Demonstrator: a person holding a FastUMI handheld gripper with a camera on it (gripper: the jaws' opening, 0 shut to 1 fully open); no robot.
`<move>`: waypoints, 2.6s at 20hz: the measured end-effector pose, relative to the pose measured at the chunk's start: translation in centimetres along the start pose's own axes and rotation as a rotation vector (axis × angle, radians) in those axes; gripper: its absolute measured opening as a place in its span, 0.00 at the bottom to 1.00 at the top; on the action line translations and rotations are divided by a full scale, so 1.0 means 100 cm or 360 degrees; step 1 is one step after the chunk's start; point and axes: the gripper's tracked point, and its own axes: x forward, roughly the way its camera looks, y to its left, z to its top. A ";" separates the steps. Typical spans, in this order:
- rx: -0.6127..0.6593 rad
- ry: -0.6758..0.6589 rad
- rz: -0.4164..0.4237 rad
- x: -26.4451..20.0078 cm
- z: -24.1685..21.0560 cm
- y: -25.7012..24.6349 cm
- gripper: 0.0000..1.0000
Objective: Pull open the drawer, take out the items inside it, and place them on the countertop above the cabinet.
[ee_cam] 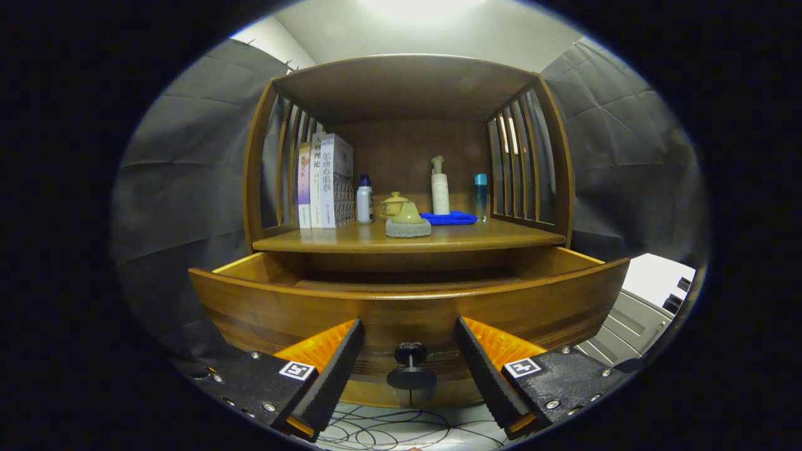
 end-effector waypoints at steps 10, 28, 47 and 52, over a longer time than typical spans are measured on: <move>-0.0022 -0.0004 -0.0003 0.062 0.009 0.000 0.94; -0.0175 -0.0055 0.0101 0.105 0.036 0.006 0.94; -0.0151 -0.0595 -0.0096 -0.125 0.311 -0.073 0.95; -0.0168 -0.0552 -0.0132 -0.158 0.316 -0.059 0.95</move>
